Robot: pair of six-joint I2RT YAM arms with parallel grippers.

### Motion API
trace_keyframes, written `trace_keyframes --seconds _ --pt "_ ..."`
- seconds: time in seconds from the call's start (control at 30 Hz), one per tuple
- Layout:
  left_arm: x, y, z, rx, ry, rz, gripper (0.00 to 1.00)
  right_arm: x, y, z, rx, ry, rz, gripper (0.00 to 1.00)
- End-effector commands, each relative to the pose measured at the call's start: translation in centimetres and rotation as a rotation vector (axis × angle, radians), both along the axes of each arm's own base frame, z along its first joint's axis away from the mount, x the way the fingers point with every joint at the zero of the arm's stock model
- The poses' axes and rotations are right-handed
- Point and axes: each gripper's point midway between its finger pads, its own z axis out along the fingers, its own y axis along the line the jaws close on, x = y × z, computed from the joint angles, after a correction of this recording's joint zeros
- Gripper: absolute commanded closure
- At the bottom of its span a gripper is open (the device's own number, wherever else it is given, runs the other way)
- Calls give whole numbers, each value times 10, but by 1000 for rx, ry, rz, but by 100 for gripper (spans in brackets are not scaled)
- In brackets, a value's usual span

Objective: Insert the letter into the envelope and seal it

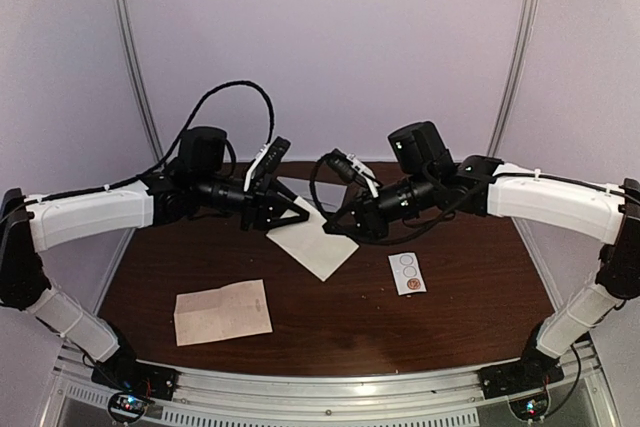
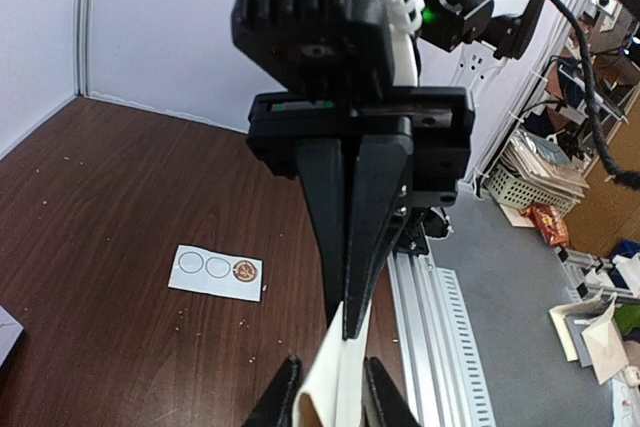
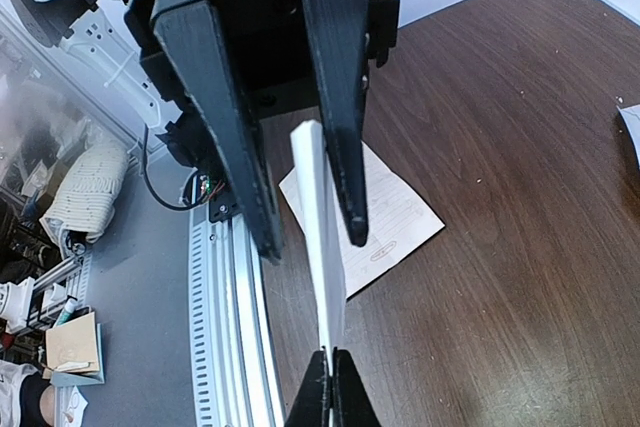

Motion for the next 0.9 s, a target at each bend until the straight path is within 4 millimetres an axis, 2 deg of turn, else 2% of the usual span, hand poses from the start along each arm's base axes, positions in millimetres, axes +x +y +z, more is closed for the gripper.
trace_keyframes --seconds 0.0,0.07,0.17,0.2,0.33,0.47,0.53,0.6,0.67,0.77,0.8,0.87 --pt "-4 -5 11 -25 -21 -44 85 0 3 13 16 -36 18 100" --pt "-3 -5 12 -26 -24 -41 97 1 3 12 12 -38 14 100" --pt "1 -3 14 -23 -38 -10 100 3 1 13 12 -53 -4 100" --pt "2 -3 16 -24 -45 2 100 5 0 15 18 -63 -15 97" --pt "6 4 30 -60 -92 57 100 13 -7 25 68 -86 -85 71" --pt "7 16 46 -116 -117 91 100 16 -13 22 92 -66 -114 65" --pt "6 18 48 -126 -118 92 100 16 -14 19 94 -56 -118 66" --pt "6 18 47 -122 -112 87 100 15 -15 19 99 -49 -121 72" --pt "7 16 45 -117 -104 81 100 14 -15 21 112 -48 -122 79" --pt "8 15 43 -109 -94 77 100 13 -15 27 134 -51 -119 98" --pt "9 14 42 -105 -91 78 100 14 -15 27 137 -53 -121 100" --pt "10 13 40 -96 -86 76 85 14 -16 29 141 -59 -129 100"
